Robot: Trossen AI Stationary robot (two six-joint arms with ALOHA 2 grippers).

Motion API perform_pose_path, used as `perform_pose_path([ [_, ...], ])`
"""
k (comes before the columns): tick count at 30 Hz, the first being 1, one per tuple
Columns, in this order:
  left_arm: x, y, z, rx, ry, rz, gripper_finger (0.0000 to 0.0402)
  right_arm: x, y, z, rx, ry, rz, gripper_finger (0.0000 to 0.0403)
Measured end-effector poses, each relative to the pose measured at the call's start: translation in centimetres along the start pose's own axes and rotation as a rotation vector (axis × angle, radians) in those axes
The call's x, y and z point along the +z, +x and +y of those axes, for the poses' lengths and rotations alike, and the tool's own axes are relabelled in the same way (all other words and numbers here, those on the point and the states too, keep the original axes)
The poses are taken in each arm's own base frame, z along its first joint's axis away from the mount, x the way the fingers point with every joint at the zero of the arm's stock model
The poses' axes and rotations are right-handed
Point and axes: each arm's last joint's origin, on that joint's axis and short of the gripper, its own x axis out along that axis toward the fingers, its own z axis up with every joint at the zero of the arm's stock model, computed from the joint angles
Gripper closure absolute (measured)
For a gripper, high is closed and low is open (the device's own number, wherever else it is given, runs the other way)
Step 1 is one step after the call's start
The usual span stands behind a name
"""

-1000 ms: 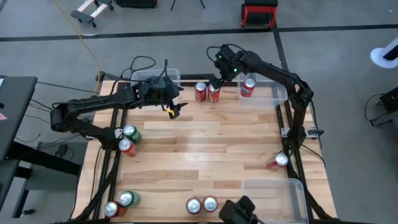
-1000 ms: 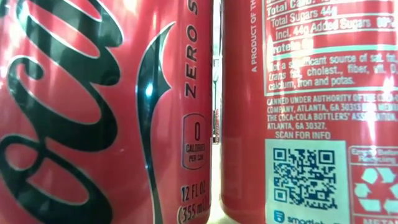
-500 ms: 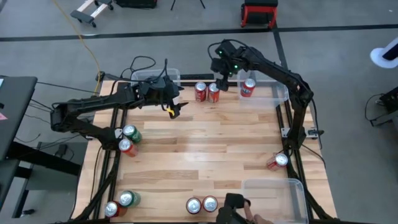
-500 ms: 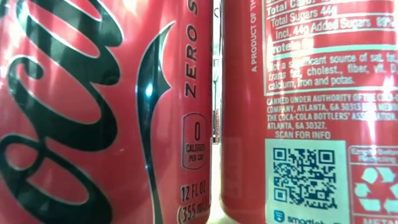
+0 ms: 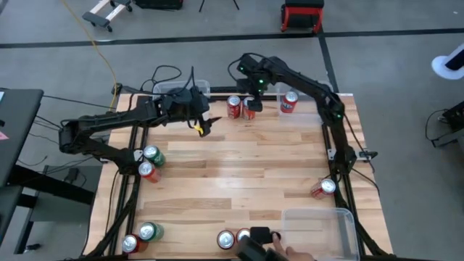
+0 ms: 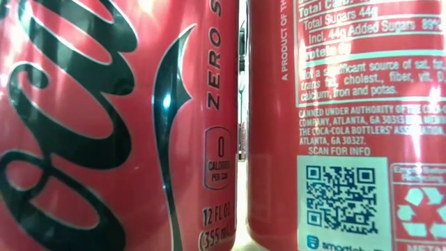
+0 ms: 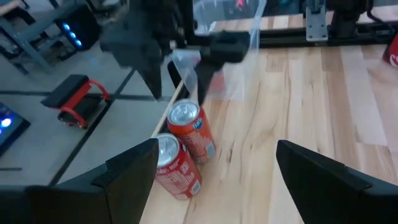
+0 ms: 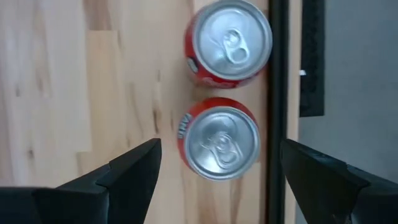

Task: Sort soda cans
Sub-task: Put the top red soda can into the top right transparent bin

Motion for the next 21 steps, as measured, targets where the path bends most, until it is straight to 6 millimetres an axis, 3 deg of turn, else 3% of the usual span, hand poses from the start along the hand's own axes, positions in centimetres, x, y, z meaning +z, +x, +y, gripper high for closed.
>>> perform_pose_path([
  [4, 0.1, 0.0, 0.0, 0.004, 0.002, -0.015, 0.0079, 0.6, 1.2, -0.7, 0.038, 0.039, -0.012, 0.0056],
  [12, -0.1, 0.0, 0.0, -0.001, 0.011, 0.006, 0.0079, -0.7, 3.7, -2.5, 0.097, 0.189, 0.059, 0.0056],
  [21, -0.1, 0.0, 0.0, -0.001, 0.020, 0.006, 0.0079, -0.9, 3.8, -2.4, 0.140, 0.226, 0.061, 0.0056],
])
